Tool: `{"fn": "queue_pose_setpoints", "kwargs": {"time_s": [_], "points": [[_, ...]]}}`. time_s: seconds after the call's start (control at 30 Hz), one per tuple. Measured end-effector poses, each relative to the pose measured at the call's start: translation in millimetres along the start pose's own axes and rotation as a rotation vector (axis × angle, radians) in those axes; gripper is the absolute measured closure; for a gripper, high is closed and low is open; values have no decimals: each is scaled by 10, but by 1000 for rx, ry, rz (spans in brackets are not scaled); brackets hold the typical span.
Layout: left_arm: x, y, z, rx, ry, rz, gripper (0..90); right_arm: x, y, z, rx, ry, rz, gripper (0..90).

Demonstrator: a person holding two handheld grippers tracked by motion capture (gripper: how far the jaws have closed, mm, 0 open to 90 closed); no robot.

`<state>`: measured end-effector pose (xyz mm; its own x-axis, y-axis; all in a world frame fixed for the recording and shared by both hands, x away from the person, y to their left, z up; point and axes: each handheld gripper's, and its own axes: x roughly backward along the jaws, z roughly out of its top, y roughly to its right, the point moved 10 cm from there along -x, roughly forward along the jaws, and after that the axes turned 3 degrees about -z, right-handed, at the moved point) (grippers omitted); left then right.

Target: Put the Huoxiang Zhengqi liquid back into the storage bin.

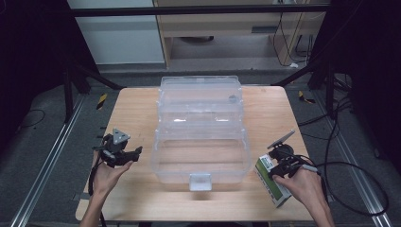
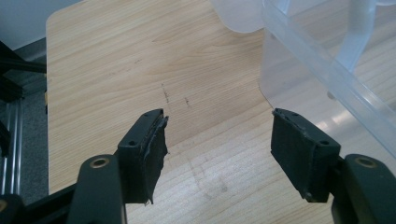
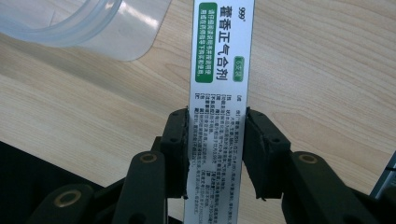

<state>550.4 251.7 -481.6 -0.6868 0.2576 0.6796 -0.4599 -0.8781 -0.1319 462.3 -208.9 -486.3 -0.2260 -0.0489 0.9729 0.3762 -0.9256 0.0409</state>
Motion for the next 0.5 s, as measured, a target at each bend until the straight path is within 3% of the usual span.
{"fn": "queue_pose_setpoints", "kwargs": {"time_s": [0.5], "points": [[-3,0,-4,0,-2,1,350,-1,-3,5,13,-20,-13,623]]}}
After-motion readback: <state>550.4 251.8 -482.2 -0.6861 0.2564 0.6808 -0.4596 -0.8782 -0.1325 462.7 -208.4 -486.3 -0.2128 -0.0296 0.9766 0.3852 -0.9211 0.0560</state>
